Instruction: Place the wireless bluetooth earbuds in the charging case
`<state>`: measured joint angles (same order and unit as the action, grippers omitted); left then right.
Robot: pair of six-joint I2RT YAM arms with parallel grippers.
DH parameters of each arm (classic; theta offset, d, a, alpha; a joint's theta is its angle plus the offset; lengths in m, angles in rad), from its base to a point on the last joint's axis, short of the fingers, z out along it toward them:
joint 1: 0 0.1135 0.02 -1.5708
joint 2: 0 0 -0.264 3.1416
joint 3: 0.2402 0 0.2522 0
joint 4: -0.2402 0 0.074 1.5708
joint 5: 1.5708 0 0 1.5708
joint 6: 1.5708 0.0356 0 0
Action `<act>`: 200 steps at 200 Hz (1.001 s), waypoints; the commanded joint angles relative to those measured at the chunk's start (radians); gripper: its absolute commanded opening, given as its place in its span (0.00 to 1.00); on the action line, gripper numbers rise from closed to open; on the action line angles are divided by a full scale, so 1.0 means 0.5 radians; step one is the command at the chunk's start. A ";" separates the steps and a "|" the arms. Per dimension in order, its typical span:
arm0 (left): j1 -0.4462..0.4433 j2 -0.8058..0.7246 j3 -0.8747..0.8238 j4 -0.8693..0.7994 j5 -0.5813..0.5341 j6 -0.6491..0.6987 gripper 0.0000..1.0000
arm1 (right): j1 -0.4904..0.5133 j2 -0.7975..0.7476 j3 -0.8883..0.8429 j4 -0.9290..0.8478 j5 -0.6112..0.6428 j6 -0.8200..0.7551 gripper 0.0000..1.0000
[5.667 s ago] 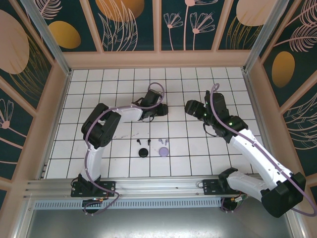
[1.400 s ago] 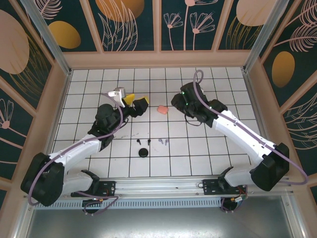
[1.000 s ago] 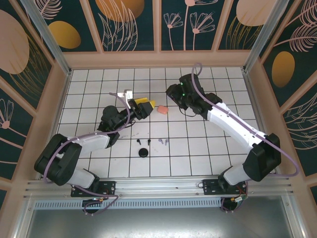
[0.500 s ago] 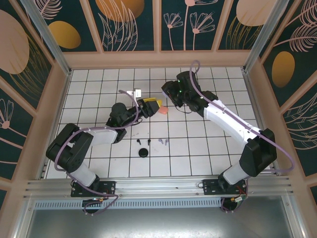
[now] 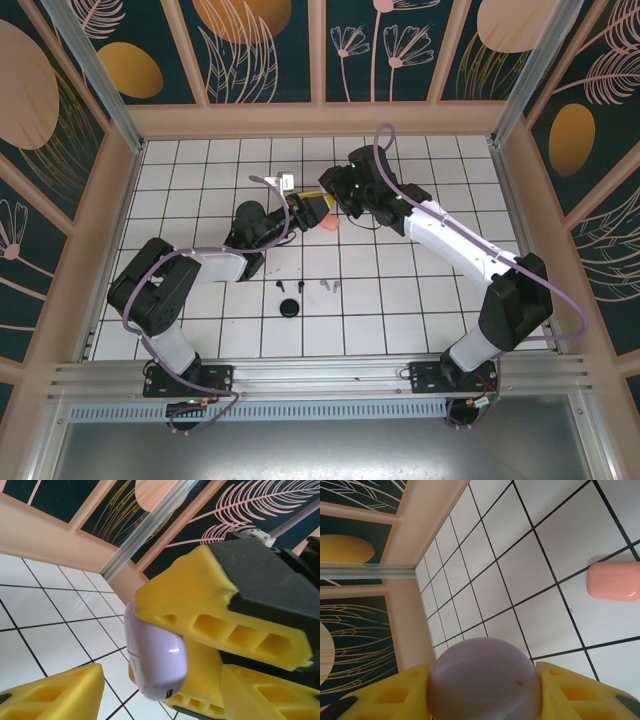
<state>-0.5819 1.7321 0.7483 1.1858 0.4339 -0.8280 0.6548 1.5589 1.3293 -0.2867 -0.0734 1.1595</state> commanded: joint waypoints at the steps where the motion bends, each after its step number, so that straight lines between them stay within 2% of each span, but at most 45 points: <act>1: -0.011 0.048 0.055 0.120 -0.042 0.024 0.61 | 0.021 0.019 0.075 0.064 -0.019 0.019 0.35; 112: -0.014 0.114 0.044 0.308 -0.138 -0.059 0.46 | 0.037 -0.002 0.047 0.073 -0.007 0.028 0.34; 181: -0.017 0.136 0.022 0.368 -0.124 -0.089 0.22 | 0.049 0.007 0.050 0.117 -0.012 0.049 0.34; 193: -0.016 0.134 0.019 0.368 -0.123 -0.090 0.19 | 0.051 0.008 0.053 0.144 -0.021 0.050 0.38; 200: -0.017 0.130 0.014 0.371 -0.122 -0.096 0.18 | 0.055 0.004 0.055 0.167 -0.025 0.050 0.44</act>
<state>-0.5858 1.7832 0.7612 1.3064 0.3798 -0.8577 0.6651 1.5589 1.3293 -0.2642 -0.0631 1.1702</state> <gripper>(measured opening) 0.227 0.460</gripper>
